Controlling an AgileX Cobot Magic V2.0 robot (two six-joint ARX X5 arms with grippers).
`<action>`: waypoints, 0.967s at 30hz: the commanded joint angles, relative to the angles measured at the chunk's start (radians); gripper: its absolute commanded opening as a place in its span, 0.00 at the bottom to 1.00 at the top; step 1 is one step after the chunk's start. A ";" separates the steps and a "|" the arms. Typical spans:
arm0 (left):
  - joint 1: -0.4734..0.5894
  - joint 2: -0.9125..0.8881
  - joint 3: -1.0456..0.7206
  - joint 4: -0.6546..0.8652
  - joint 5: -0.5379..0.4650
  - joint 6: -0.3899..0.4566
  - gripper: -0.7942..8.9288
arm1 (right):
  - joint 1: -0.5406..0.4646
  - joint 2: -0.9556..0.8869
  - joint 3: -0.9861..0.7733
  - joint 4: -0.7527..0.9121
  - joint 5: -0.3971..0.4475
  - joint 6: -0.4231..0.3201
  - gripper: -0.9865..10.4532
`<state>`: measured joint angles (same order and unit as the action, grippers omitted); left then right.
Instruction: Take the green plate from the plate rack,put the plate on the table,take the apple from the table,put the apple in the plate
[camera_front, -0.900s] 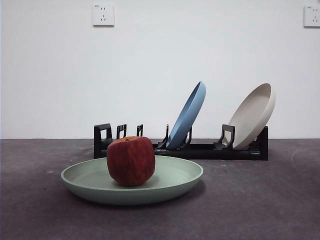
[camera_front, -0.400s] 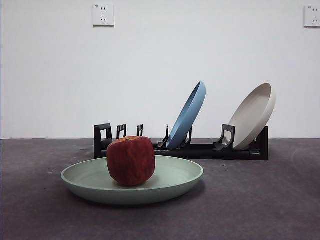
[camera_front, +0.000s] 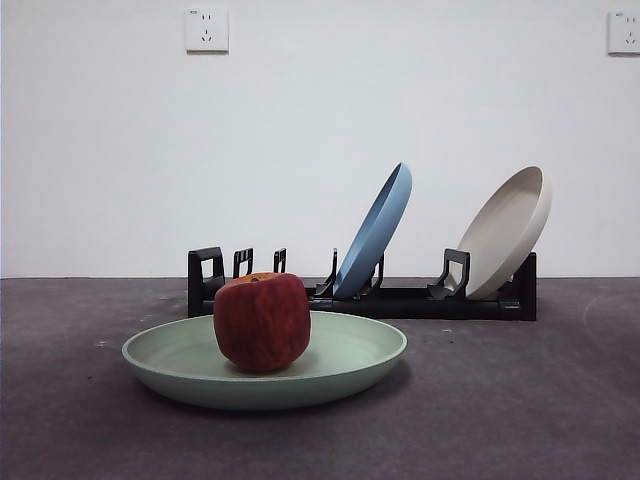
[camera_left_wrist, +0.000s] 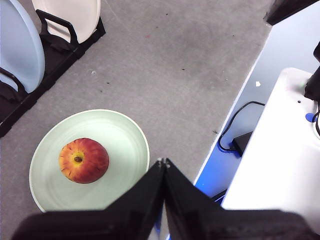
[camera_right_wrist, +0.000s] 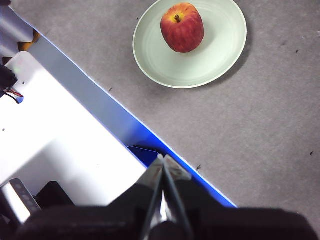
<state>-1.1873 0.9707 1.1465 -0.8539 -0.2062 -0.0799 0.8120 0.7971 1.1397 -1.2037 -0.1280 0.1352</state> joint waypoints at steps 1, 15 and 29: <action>-0.002 0.000 0.001 0.000 -0.001 -0.004 0.08 | 0.003 -0.002 -0.003 0.006 0.000 0.006 0.09; 0.391 -0.122 -0.001 0.230 -0.018 0.115 0.08 | 0.003 -0.005 -0.003 0.005 0.000 0.006 0.09; 1.117 -0.496 -0.295 0.623 0.050 0.114 0.08 | 0.003 -0.006 -0.003 0.005 0.000 0.006 0.09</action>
<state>-0.0944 0.4931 0.9169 -0.2661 -0.1581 0.0257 0.8120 0.7940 1.1397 -1.2037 -0.1276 0.1352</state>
